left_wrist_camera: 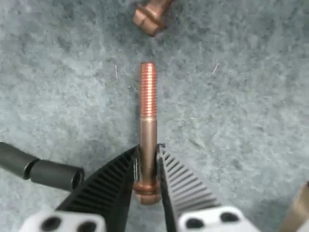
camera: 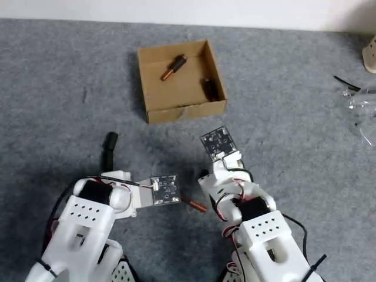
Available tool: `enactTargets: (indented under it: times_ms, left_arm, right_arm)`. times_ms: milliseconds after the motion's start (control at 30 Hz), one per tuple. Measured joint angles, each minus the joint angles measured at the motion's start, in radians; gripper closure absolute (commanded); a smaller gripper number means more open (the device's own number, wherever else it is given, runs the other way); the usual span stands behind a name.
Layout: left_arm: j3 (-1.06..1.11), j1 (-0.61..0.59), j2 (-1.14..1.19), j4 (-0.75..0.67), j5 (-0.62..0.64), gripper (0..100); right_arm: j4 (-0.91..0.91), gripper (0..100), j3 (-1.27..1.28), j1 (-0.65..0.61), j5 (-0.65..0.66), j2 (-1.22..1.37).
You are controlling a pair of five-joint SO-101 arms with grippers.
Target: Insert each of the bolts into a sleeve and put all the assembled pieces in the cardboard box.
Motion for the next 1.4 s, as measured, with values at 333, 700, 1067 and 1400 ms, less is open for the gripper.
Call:
enactTargets:
  times_ms: [333,700,1067,1400]
  left_arm:
    - [-0.14,0.0,0.265,-0.006,0.0,99]
    - [-0.181,-0.002,0.477,-0.083,-0.002,98]
    - [-0.184,-0.002,0.477,-0.084,0.014,80]
    - [-0.319,-0.002,0.479,-0.084,0.359,80]
  right_arm:
    - [0.0,75.2,0.0,0.0,0.0,0.0]
    - [-0.032,75.2,0.0,-0.008,0.0,0.0]
    - [-0.032,75.2,0.0,-0.008,0.0,0.0]
    - [-0.032,75.2,0.0,-0.008,0.0,0.0]
